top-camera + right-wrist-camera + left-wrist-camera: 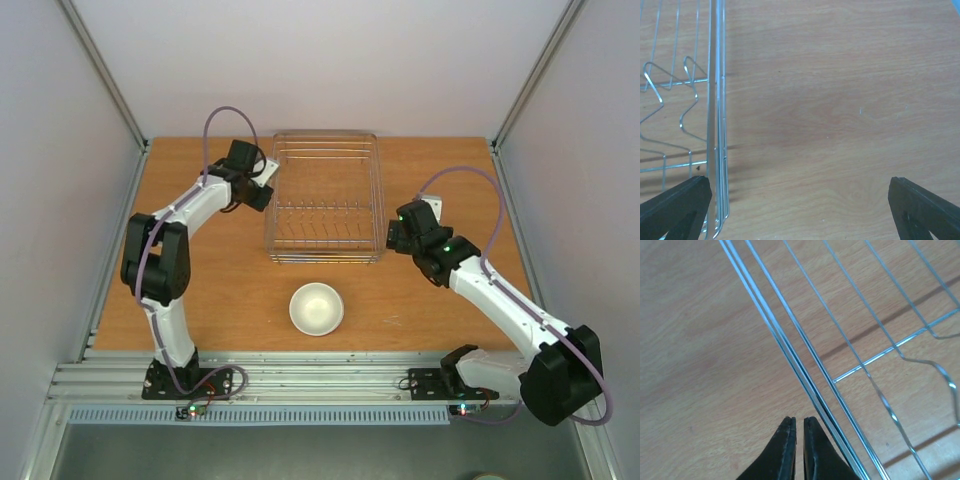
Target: Load the bowls into the dish rack
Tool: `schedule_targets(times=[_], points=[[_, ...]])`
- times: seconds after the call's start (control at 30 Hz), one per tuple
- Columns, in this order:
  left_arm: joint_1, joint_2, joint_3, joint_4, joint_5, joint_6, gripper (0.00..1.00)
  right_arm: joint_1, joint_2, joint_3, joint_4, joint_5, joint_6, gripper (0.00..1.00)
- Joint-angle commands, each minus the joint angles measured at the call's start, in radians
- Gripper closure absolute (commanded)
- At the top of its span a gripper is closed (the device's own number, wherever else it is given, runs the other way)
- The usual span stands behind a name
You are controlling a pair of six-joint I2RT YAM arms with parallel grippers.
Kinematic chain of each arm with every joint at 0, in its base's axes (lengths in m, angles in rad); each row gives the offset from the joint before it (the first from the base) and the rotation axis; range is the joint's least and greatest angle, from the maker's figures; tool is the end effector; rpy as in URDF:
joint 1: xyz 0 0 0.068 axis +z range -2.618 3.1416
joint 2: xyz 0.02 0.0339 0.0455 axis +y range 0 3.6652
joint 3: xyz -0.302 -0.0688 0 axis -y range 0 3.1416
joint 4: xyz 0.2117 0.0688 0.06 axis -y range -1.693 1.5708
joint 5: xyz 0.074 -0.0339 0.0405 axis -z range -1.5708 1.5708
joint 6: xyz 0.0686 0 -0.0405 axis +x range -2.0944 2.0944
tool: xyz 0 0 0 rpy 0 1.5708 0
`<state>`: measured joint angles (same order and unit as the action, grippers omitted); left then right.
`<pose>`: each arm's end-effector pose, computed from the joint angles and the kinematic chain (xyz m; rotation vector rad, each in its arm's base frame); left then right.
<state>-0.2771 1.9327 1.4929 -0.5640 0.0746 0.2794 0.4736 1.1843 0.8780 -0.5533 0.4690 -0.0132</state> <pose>0.4031 -0.1200 0.2400 0.7336 2.4664 -0.0952 0.2049 0.0702 0.2842 -0.3607 2.3101 -0.3443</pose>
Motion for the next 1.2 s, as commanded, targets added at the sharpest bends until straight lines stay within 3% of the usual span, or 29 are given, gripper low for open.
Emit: schedule_targets(times=[0.0, 0.2, 0.27, 0.37, 0.5, 0.63, 0.93, 1.17], points=[[0.015, -0.111, -0.015, 0.022, 0.040, -0.037, 0.92, 0.008, -0.052, 0.001, -0.066, -0.086, 0.005, 0.03], [0.027, -0.262, -0.106, 0.013, 0.172, -0.092, 0.86, 0.022, -0.176, -0.003, -0.145, -0.261, 0.029, 0.71], [0.026, -0.303, -0.125, 0.028, 0.196, -0.103, 0.86, 0.023, -0.189, 0.024, -0.211, -0.301, 0.067, 0.80], [0.026, -0.342, -0.131, 0.029, 0.235, -0.117, 0.83, 0.057, -0.178, 0.067, -0.295, -0.363, 0.062, 0.77], [0.026, -0.359, -0.133, 0.027, 0.242, -0.117, 0.78, 0.172, -0.145, 0.129, -0.377, -0.380, 0.050, 0.62], [0.024, -0.351, -0.147, 0.023, 0.188, -0.095, 0.77, 0.317, -0.081, 0.208, -0.437, -0.366, 0.057, 0.53], [0.025, -0.341, -0.174, 0.031, 0.168, -0.080, 0.75, 0.508, 0.088, 0.291, -0.456, -0.388, 0.041, 0.54], [0.024, -0.327, -0.183, 0.034, 0.170, -0.082, 0.74, 0.562, 0.133, 0.294, -0.431, -0.406, 0.052, 0.57]])
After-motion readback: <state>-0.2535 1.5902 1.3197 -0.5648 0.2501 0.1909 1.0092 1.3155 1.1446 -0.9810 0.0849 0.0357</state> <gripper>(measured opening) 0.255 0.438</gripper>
